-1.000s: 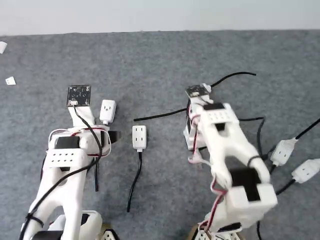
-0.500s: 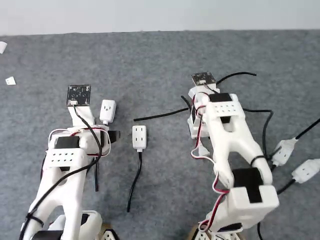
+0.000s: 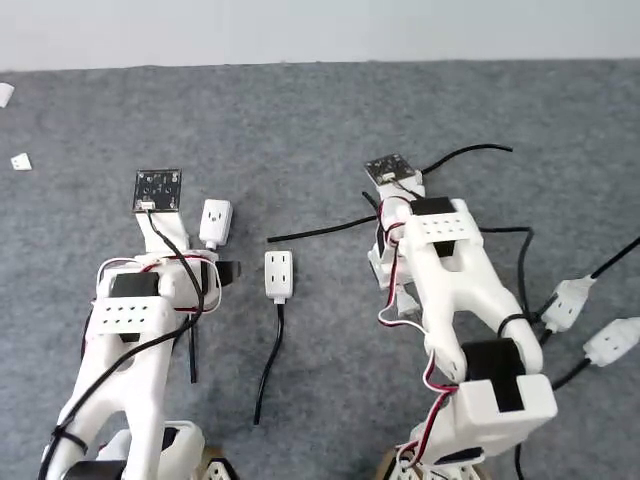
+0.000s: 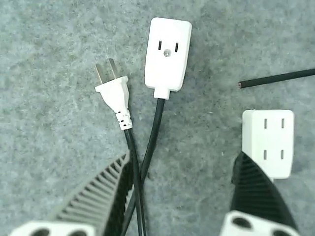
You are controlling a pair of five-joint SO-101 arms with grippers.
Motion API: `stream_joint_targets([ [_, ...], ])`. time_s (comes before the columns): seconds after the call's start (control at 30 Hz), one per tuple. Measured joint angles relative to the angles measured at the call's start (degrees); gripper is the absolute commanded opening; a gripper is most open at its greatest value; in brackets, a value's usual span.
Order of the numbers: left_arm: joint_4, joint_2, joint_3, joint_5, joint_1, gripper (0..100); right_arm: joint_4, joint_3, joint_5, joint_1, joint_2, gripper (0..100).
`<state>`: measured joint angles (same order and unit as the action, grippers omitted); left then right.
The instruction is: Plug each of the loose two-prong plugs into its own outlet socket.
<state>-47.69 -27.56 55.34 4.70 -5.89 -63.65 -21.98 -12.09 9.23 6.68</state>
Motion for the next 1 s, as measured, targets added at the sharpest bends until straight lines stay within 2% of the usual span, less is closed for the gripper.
stream_joint_targets([
  [0.23,0.0,0.0,0.0,0.0,0.0,30,0.7,0.3,-3.3,1.0,4.4,9.5],
  [0.6,0.0,0.0,0.0,-1.1,0.0,30,1.0,1.9,-3.8,1.0,7.4,9.3],
  [0.8,0.0,0.0,0.0,-1.1,0.0,30,1.1,1.9,-4.0,0.9,7.4,0.8],
  [1.0,0.0,0.0,0.0,-1.1,0.0,30,1.1,2.0,-4.0,-0.6,7.7,0.9],
])
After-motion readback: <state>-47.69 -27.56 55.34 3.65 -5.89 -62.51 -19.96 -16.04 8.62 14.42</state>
